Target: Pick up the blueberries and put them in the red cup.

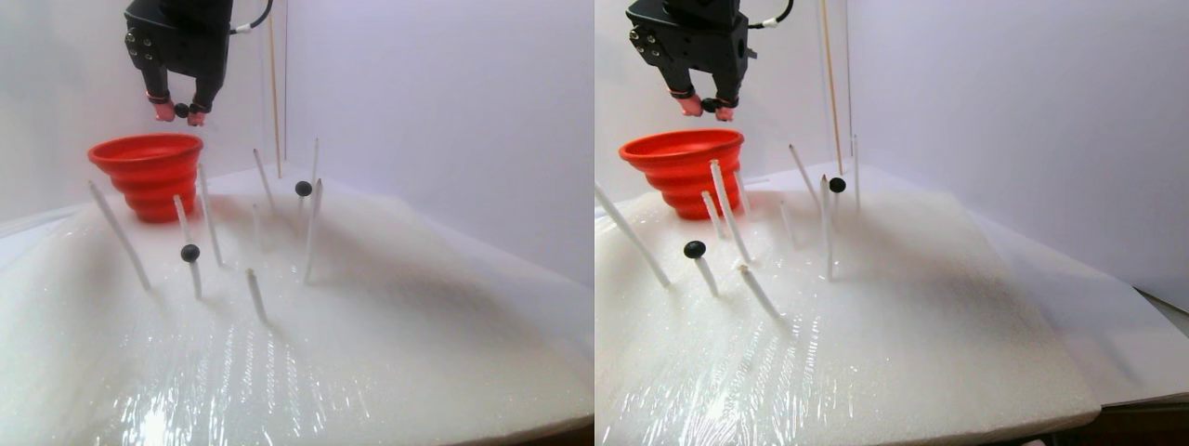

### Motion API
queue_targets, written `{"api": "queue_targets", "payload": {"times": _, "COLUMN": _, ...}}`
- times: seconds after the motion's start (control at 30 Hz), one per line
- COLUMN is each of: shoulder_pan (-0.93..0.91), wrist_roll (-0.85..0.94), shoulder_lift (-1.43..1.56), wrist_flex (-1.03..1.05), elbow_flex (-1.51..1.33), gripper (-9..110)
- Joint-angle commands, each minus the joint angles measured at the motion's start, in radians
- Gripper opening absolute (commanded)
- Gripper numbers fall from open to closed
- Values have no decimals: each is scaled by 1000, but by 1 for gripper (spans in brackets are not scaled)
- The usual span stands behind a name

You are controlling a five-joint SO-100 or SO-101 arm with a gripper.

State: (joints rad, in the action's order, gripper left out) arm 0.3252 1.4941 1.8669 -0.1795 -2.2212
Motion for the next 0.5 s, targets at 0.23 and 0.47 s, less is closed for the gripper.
{"api": "queue_targets", "payload": {"times": 0.23, "shoulder_pan": 74, "wrist_roll": -14, "shoulder_lift": -52, "wrist_flex": -46, "elbow_flex": 103, "gripper": 11}}
{"api": "queue_targets", "payload": {"times": 0.47, "shoulder_pan": 91, "wrist_roll": -12, "shoulder_lift": -130, "wrist_flex": -98, "elbow_flex": 137, "gripper": 11}}
